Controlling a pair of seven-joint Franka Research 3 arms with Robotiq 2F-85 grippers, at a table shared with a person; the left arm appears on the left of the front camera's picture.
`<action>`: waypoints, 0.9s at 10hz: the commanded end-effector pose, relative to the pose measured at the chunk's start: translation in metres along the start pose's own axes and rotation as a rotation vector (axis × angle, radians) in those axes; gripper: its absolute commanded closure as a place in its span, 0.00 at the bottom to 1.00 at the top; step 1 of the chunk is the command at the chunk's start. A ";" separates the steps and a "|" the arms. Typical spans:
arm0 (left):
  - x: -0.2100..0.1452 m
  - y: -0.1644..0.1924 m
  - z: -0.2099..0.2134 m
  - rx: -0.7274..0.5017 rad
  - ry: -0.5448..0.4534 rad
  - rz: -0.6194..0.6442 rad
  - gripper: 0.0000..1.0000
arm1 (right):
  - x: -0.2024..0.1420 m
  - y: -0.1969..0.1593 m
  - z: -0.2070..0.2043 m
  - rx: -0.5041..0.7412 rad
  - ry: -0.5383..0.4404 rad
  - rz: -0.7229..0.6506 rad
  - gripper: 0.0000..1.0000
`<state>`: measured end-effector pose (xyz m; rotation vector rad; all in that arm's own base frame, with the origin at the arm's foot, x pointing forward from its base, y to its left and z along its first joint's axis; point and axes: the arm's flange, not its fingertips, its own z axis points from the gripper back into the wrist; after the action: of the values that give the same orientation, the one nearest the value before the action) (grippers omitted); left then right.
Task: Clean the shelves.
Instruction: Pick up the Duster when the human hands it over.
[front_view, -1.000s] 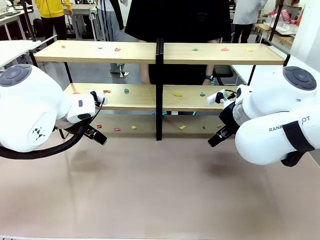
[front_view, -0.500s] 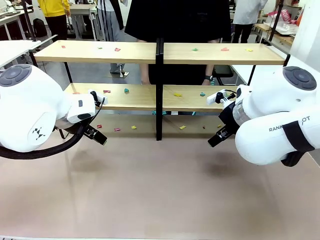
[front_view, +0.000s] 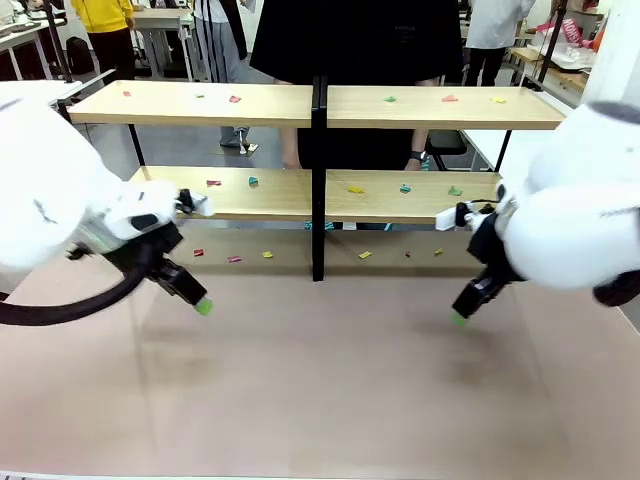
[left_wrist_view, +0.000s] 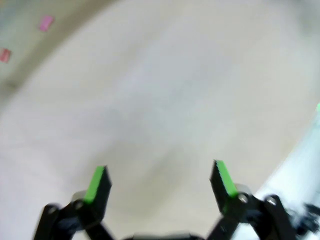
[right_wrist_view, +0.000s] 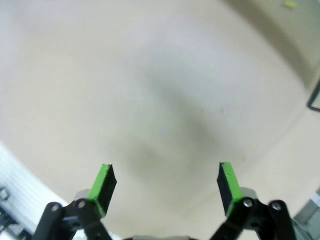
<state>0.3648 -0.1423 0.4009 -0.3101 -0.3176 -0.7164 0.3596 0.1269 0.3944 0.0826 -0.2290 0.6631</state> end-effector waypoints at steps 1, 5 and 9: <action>-0.088 0.005 0.049 -0.048 -0.099 -0.008 0.00 | -0.051 -0.017 0.052 0.102 -0.072 0.019 0.00; -0.154 -0.036 0.158 0.178 -0.403 -0.108 0.00 | -0.117 -0.023 0.152 -0.040 -0.333 0.059 0.00; -0.140 -0.053 0.217 0.264 -0.590 -0.206 0.00 | -0.137 0.002 0.230 -0.175 -0.509 0.113 0.00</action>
<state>0.2125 0.0063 0.6401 -0.2250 -0.9908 -0.7576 0.2234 0.0081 0.6081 0.0923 -0.7592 0.7156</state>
